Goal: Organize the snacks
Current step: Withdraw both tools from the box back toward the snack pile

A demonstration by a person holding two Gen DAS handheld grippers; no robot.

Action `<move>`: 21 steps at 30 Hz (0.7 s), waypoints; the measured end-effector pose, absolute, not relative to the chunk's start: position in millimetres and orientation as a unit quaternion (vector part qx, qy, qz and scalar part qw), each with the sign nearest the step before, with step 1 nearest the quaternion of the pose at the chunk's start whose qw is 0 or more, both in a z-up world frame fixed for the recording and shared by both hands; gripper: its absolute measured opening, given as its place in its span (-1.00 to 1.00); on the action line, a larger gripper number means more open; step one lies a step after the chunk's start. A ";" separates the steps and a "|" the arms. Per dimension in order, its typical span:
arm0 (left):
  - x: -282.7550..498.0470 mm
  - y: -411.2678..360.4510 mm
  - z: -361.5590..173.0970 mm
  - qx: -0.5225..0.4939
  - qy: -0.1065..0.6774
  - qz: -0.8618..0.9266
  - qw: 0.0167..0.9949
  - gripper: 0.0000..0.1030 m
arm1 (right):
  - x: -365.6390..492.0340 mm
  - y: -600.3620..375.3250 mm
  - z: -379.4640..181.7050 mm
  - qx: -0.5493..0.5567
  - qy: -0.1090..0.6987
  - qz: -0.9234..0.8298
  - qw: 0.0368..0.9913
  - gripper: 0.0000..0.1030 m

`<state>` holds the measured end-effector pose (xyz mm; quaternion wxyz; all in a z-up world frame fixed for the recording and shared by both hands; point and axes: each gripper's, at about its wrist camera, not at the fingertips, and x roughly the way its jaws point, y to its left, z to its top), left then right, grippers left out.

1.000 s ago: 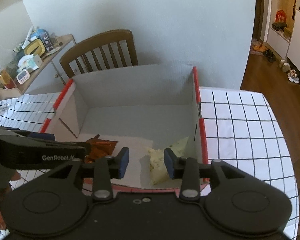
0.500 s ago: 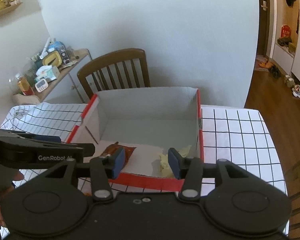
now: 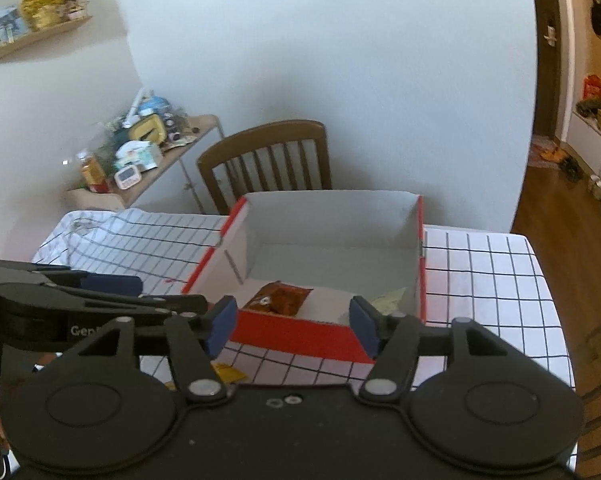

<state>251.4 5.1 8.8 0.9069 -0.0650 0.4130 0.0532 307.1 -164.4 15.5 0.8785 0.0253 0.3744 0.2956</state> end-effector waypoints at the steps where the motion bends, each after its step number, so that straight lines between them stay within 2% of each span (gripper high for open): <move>1: 245.7 5.4 9.6 -0.069 0.410 0.054 0.908 0.47 | 302.3 -164.4 17.5 0.024 0.372 0.299 0.878 0.25; 12: 188.4 5.2 14.3 -0.074 0.382 0.069 0.919 0.57 | 261.1 -172.4 27.5 0.040 0.355 0.334 0.872 0.61; 14: 179.5 5.9 13.4 -0.073 0.381 0.072 0.919 0.59 | 255.1 -174.1 28.0 0.042 0.353 0.338 0.872 0.78; 21: 154.1 11.0 3.1 -0.096 0.389 0.079 0.913 0.62 | 232.4 -176.4 24.4 0.027 0.346 0.346 0.872 0.96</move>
